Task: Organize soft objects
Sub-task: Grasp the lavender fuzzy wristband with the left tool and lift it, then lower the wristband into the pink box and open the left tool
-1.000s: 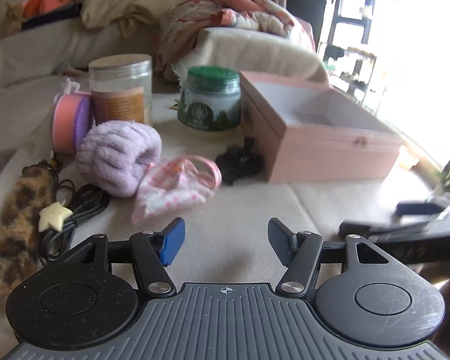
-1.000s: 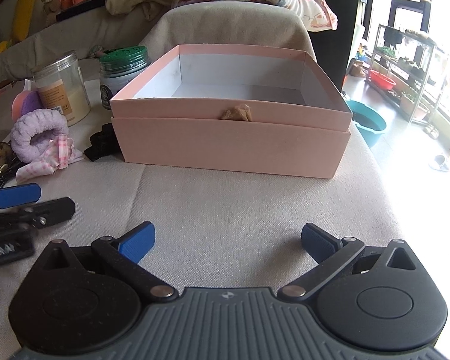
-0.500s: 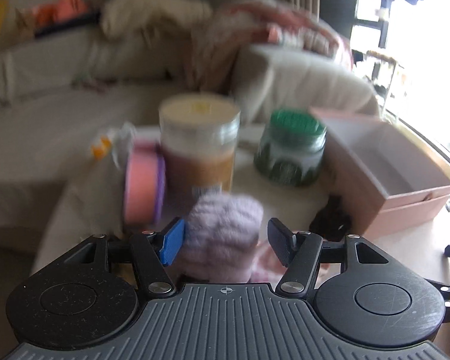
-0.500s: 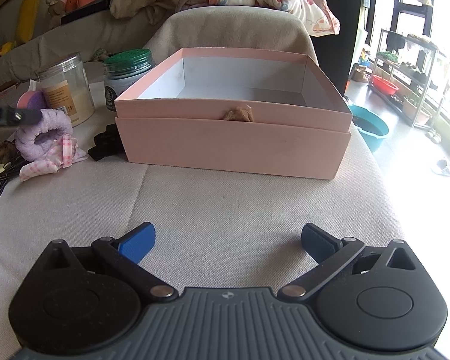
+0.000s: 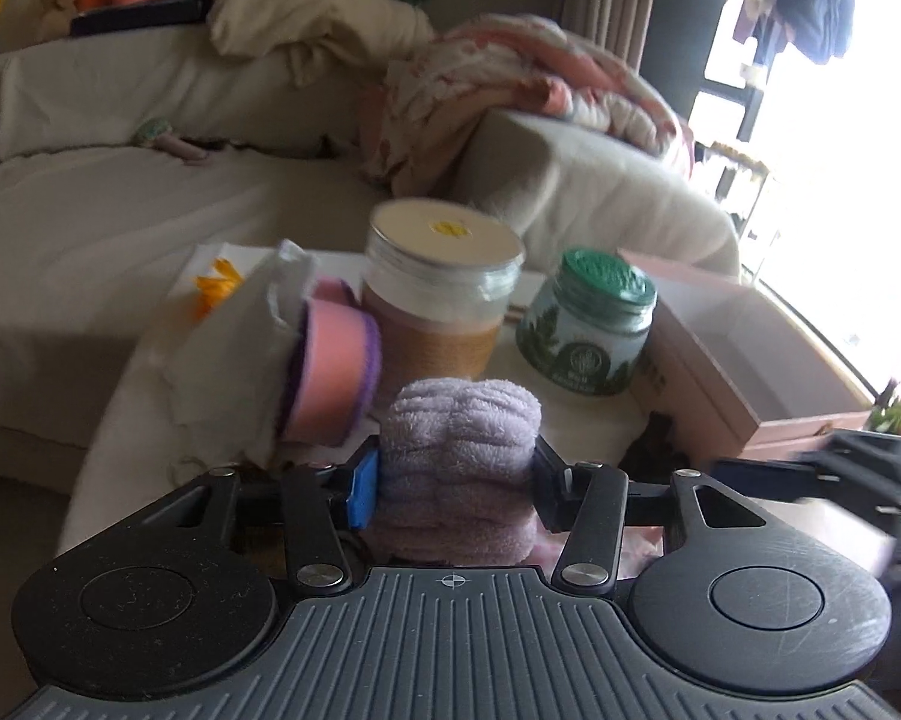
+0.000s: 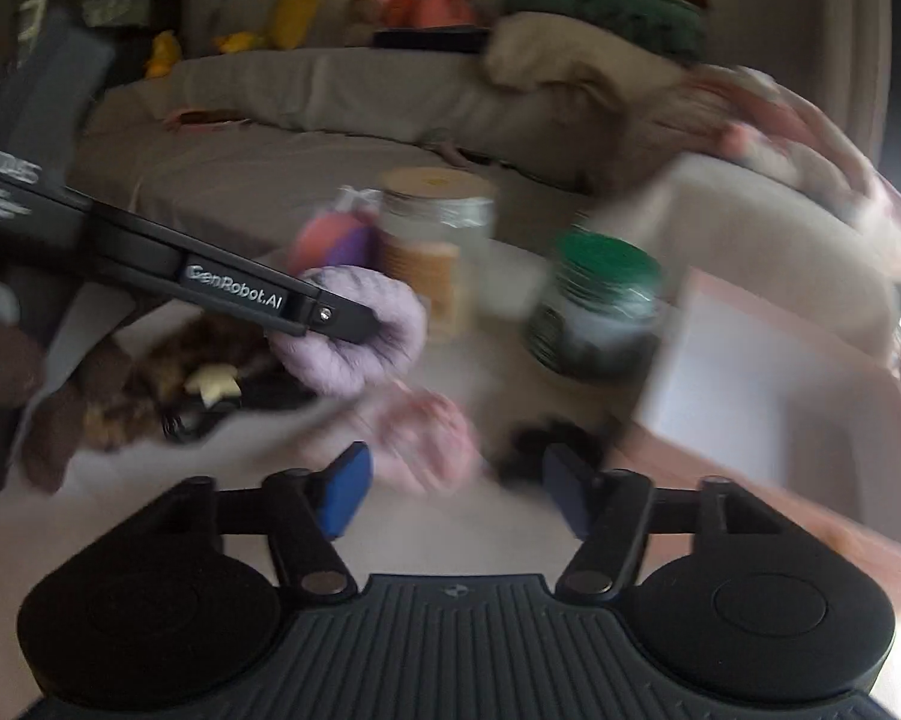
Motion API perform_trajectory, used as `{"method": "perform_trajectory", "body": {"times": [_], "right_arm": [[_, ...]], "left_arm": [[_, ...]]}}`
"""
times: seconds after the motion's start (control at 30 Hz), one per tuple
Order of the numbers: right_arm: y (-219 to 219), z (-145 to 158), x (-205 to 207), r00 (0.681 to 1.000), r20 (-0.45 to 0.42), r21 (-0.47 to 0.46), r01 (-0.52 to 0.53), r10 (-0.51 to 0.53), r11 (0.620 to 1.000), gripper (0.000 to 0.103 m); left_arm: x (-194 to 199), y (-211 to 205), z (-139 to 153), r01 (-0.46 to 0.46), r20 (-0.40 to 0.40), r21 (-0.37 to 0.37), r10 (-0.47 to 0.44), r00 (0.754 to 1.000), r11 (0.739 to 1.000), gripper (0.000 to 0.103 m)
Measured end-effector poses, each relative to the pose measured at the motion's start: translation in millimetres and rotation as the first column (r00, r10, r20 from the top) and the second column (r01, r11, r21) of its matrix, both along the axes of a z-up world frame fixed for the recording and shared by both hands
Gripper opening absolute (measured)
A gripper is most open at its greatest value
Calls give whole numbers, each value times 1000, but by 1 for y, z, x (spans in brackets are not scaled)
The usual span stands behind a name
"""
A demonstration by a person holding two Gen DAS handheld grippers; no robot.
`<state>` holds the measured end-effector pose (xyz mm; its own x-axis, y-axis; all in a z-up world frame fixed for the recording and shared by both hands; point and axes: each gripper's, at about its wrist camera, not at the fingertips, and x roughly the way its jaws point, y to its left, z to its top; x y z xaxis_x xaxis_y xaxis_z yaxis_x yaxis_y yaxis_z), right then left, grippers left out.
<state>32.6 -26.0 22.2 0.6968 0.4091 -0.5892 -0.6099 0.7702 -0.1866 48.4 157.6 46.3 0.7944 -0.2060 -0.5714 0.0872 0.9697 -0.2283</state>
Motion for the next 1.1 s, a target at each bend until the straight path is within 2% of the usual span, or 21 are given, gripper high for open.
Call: {"method": "perform_trajectory", "body": {"times": [0.03,0.07,0.1,0.13,0.17,0.3,0.37,0.47,0.53,0.6,0.63,0.7,0.73,0.77,0.87,0.9,0.97,1.03,1.1], "right_arm": [[10,-4,7,1000,-10,-18,-11,11,1000,62],[17,-7,14,999,-30,-34,-15,14,999,51],[21,-9,19,998,-58,-50,-15,12,999,40],[25,-9,24,996,-91,-62,-19,13,998,15],[25,-6,27,994,-110,-57,-28,21,998,6],[6,41,24,998,-49,41,-30,32,999,4],[-16,75,24,1000,22,97,-11,8,995,4],[-52,120,29,987,137,147,62,-83,987,4],[-79,138,37,968,196,159,125,-155,979,4],[-107,145,45,953,213,151,184,-214,971,5],[-121,144,50,952,198,148,207,-234,967,7],[-148,132,56,943,154,163,272,-296,948,21],[-161,120,53,938,134,175,295,-320,939,39],[-172,109,49,934,117,184,314,-338,931,52],[-186,77,38,926,81,138,355,-368,925,54],[-188,70,34,925,84,113,360,-370,926,54],[-193,60,25,925,96,83,361,-369,929,54],[-194,55,22,928,97,84,353,-360,932,55],[-189,54,28,928,97,96,351,-360,931,58]], "left_arm": [[-4,5,3,-5,8,-7,5,1000,1000,54],[-6,8,7,-7,14,-13,7,1000,1000,54],[-10,12,12,-7,25,-19,7,1000,1000,54],[-14,15,17,-5,40,-24,6,999,1000,54],[-16,16,23,0,52,-26,1,999,1000,54],[-11,12,67,58,139,-30,-54,989,998,54],[-1,1,97,101,203,-18,-96,975,995,54],[24,-29,142,179,283,-15,-167,944,984,55],[44,-53,165,240,318,-23,-220,922,971,55],[74,-83,178,315,315,-64,-280,907,947,57],[92,-97,176,349,286,-104,-308,907,931,58],[123,-123,154,384,187,-175,-353,917,906,58],[136,-136,137,387,122,-191,-370,921,902,58],[148,-153,112,390,37,-184,-390,920,902,57],[162,-178,51,386,-116,-150,-404,907,910,57],[163,-180,39,382,-135,-158,-403,905,911,56],[158,-170,31,380,-137,-189,-407,903,906,56],[147,-157,42,397,-97,-202,-421,902,896,56],[131,-139,61,408,-58,-180,-423,904,895,56]]}}
